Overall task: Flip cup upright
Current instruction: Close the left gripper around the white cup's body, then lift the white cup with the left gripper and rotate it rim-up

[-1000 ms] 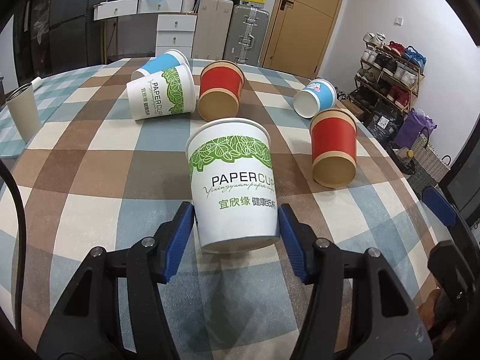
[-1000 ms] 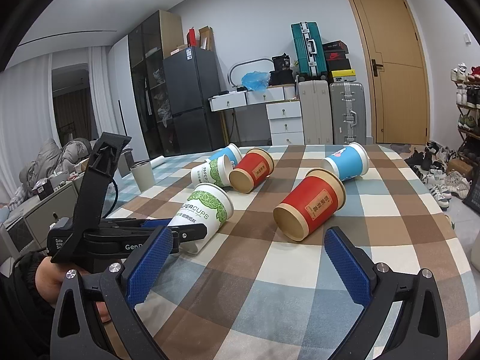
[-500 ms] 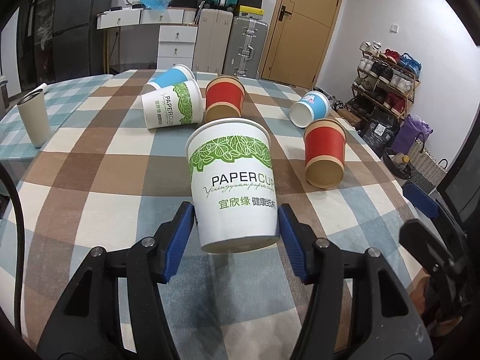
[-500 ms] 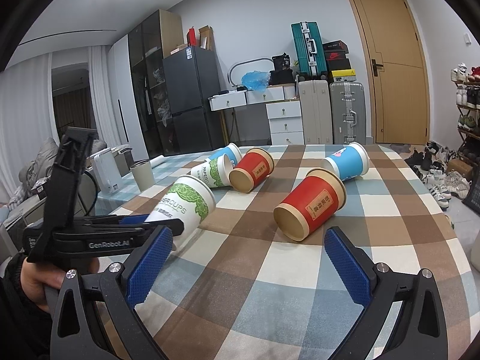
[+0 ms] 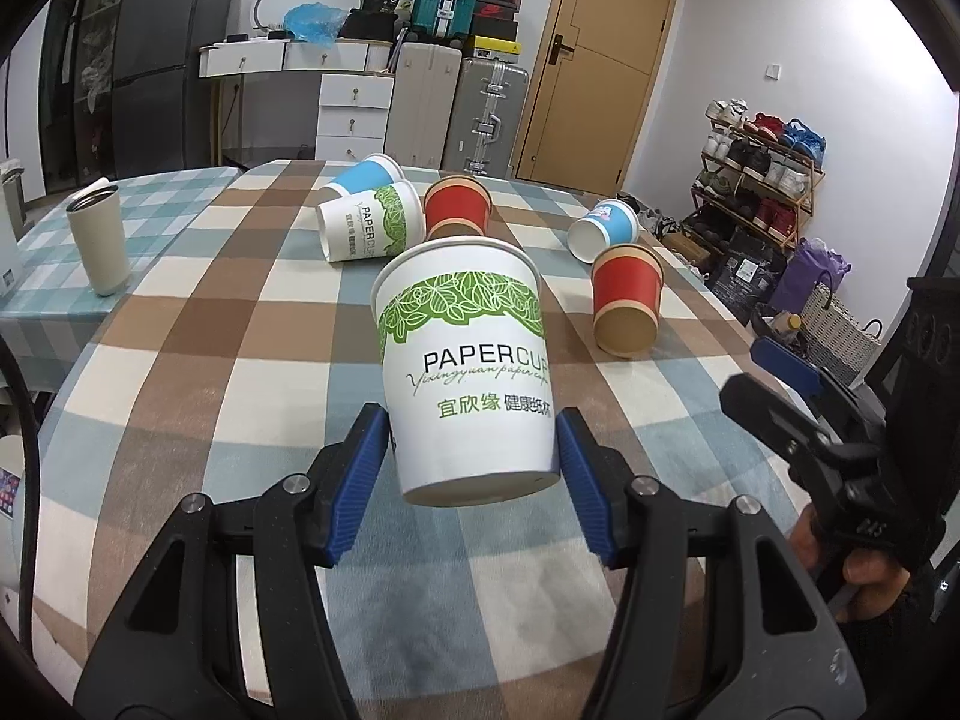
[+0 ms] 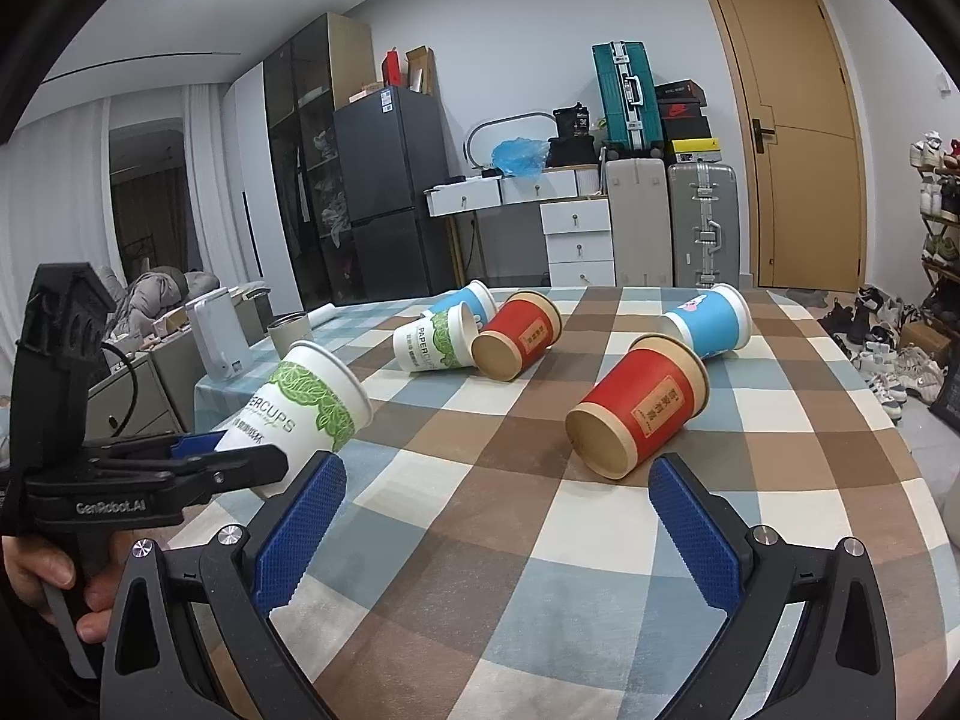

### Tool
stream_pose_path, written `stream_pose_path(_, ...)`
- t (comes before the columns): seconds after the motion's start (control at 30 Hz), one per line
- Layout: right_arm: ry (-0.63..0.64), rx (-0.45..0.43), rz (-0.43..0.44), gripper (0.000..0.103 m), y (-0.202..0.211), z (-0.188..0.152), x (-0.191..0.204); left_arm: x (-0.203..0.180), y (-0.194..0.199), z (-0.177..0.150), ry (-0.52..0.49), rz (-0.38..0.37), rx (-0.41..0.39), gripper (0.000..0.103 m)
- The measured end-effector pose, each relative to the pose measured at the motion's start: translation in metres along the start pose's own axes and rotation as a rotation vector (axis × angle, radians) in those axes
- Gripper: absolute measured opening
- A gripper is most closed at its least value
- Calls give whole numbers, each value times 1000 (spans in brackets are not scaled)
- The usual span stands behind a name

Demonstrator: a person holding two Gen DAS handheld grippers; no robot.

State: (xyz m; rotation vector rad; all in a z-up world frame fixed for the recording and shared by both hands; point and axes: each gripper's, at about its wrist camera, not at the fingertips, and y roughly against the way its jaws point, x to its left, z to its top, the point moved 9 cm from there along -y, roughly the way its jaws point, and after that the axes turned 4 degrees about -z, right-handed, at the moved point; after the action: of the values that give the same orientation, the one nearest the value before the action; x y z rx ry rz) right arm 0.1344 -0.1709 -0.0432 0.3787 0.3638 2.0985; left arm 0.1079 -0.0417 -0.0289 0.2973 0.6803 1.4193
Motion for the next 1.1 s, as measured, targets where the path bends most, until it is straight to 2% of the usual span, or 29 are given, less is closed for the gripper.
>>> stream_pose_path(0.47,44,21,-2,103,-5,-6,15,-4,28,-48,-3,-13,25,55)
stream_pose_path(0.93,54,29,-10,103,-6,-9,14,-9,12,-66,-11,-11,62,56)
stream_pose_path(0.97,53,30,-9,103,-6,-9,14,-9,11,-66,-12,-6,69,57)
stream_pose_path(1.1,49,36,-9,103,-6,-9,16,-5,13,-62,-11,-11,68,75)
